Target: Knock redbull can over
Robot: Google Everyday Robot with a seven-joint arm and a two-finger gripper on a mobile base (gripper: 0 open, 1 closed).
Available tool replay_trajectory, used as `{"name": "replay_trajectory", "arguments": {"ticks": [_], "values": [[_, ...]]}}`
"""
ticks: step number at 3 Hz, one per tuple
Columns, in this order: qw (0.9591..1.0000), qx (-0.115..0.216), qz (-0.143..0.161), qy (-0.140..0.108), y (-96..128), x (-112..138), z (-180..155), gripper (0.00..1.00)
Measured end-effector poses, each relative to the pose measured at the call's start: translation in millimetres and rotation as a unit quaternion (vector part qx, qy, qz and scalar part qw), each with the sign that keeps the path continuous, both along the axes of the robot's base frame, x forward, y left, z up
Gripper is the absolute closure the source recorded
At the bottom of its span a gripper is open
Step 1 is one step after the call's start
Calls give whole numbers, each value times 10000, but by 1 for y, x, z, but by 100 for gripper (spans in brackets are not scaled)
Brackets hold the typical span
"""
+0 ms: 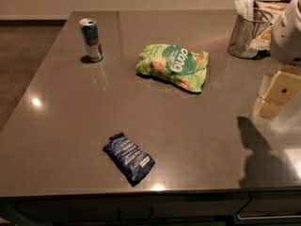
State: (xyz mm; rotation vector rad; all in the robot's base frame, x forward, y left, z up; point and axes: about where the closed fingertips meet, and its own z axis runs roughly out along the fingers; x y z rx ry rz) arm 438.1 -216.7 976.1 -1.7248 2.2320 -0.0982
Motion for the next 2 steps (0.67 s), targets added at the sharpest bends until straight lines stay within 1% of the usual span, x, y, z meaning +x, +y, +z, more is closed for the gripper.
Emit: {"name": "replay_trajectory", "arguments": {"ticks": [1,2], "values": [[10000,0,0,-1,0,0,0,0],[9999,84,-39,131,2,5,2,0]]}}
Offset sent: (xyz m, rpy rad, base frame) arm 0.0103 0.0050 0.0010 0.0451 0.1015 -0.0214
